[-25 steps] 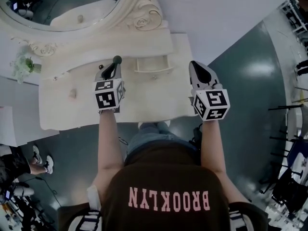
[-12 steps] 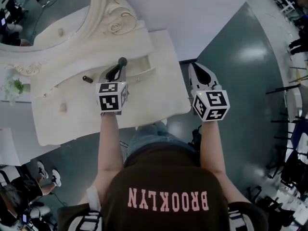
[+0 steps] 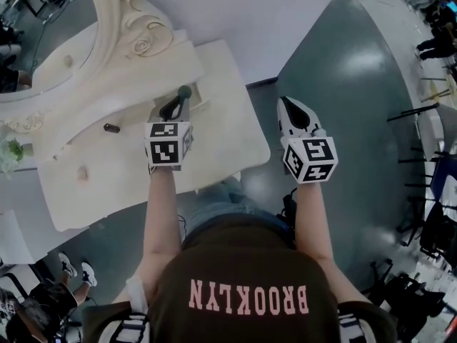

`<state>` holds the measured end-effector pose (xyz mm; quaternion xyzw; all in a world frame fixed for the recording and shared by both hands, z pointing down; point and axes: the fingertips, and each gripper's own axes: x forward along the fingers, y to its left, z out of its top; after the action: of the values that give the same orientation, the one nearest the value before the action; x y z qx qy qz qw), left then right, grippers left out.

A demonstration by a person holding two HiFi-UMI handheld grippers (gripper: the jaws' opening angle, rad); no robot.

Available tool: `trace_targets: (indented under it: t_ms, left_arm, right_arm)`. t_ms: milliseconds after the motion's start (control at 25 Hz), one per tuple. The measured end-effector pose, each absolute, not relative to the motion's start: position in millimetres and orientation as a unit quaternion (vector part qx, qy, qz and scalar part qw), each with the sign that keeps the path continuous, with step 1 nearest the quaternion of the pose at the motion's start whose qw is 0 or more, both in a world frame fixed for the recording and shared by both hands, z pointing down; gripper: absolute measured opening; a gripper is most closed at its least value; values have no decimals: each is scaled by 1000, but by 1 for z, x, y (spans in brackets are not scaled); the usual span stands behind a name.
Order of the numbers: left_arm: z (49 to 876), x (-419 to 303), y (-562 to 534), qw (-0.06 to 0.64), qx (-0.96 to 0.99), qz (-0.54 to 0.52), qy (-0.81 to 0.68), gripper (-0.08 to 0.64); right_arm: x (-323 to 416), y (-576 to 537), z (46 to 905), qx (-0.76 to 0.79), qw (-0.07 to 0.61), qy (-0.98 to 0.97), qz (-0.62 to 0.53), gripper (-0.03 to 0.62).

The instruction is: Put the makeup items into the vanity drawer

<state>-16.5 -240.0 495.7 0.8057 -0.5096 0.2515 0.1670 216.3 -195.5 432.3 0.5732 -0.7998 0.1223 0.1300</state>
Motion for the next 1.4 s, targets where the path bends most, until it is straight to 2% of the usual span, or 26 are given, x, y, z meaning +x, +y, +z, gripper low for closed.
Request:
trace_targets:
  t_ms: [120, 240, 680, 1400]
  left_arm:
    - [501, -10, -241, 171, 804, 253, -510, 44]
    - [506, -7, -241, 181, 804, 257, -504, 123]
    - [491, -28, -239, 176, 800, 247, -519, 123]
    - [448, -135, -235, 143, 766, 218, -588, 123]
  right_arm:
    - [223, -194, 434, 574, 134, -798, 124, -8]
    - [225, -194, 436, 574, 134, -798, 126, -8]
    - [206, -201, 426, 563, 124, -808, 122, -8]
    - [114, -230, 405, 523, 87, -836, 137, -8]
